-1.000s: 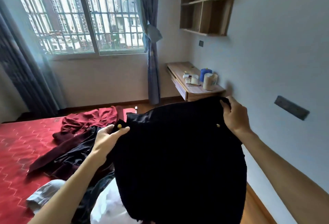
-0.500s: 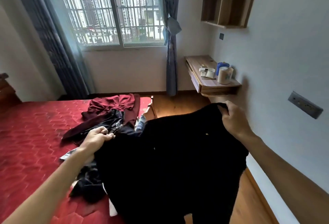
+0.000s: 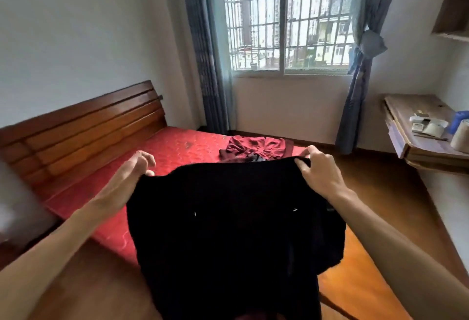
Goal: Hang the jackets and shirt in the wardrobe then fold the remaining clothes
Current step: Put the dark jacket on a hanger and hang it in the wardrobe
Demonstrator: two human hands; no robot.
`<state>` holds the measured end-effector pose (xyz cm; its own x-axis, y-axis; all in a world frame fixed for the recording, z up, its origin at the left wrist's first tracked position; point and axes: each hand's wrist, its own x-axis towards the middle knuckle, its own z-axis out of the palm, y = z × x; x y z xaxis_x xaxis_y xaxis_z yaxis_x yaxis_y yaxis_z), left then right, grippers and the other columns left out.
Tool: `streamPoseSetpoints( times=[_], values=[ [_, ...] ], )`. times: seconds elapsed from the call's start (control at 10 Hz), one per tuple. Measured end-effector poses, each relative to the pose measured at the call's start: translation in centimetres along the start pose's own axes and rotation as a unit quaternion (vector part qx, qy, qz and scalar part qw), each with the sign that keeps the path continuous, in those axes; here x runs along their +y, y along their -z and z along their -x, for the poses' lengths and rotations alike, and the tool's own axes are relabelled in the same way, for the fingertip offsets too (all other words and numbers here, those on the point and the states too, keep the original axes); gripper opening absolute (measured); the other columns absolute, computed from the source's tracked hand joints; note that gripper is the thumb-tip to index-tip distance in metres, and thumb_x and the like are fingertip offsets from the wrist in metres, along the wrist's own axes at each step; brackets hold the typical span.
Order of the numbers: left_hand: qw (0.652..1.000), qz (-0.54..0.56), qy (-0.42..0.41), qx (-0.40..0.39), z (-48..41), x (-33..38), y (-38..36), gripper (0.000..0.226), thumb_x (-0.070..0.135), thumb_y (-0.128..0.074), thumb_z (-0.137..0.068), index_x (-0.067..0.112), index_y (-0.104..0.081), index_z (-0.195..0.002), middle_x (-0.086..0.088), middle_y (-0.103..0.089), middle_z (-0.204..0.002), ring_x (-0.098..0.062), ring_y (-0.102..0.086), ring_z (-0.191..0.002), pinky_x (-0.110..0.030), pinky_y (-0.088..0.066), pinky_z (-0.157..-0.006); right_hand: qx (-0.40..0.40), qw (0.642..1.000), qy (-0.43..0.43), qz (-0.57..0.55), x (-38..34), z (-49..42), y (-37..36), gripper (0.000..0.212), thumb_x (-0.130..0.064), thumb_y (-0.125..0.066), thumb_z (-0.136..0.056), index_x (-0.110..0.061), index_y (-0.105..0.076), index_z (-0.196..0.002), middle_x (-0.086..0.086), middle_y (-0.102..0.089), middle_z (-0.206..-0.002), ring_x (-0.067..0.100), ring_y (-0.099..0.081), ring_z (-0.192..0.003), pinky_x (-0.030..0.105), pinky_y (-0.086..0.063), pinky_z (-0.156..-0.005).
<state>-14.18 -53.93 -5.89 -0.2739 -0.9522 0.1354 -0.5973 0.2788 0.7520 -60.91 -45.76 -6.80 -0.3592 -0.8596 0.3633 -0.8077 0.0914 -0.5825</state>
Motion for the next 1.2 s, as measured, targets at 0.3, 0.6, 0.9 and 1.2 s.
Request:
streamPoseSetpoints(
  times=[0.3,0.6,0.9,1.2],
  values=[
    [0.984,-0.134,-0.033,0.111,9.0,5.7,8.8,0.051,0.024,-0.082,-0.08,0.03,-0.041,-0.109,0.004,-0.068,-0.08,-0.007,-0.069,-0.07,-0.013,-0.052,-0.06,-0.041,0.979,0.189,-0.067,-14.7,-4.3,-8.9,0.013,-0.009,-0.056,-0.092,-0.016,-0.047,-0.098,0.009,-0.061,-0.08,0.034,-0.059,-0.071,0.044,-0.052,-0.067],
    [0.9,-0.204,-0.028,0.385,10.0,-1.0,22.5,0.02,0.031,-0.067,-0.093,0.012,-0.071,-0.096,0.003,-0.066,-0.068,-0.017,-0.065,-0.062,-0.014,-0.045,-0.057,-0.133,0.911,0.39,-0.019,-25.0,-5.9,-16.9,0.056,0.017,-0.054,-0.08,-0.029,-0.073,-0.105,-0.011,-0.056,-0.105,0.015,-0.064,-0.086,0.036,-0.057,-0.078],
    [0.85,-0.275,0.018,0.448,10.1,-5.8,26.4,0.039,0.038,-0.066,-0.092,0.005,-0.067,-0.071,-0.001,-0.053,-0.057,-0.025,-0.051,-0.057,-0.033,-0.033,-0.055,-0.227,0.904,0.255,-0.259,-36.6,-0.8,-20.6,0.046,0.004,-0.062,-0.085,-0.029,-0.066,-0.117,-0.011,-0.067,-0.089,0.01,-0.063,-0.075,0.018,-0.05,-0.066],
    [0.883,0.005,-0.029,0.468,7.3,-5.1,26.3,0.017,0.015,-0.063,-0.096,0.027,-0.074,-0.089,-0.001,-0.073,-0.086,-0.022,-0.069,-0.082,-0.038,-0.054,-0.077,-0.511,0.789,0.25,-0.231,-46.3,6.8,-24.5,0.066,-0.026,-0.061,-0.096,-0.02,-0.022,-0.149,0.015,-0.074,-0.087,0.025,-0.071,-0.069,0.03,-0.057,-0.058]
  ],
)
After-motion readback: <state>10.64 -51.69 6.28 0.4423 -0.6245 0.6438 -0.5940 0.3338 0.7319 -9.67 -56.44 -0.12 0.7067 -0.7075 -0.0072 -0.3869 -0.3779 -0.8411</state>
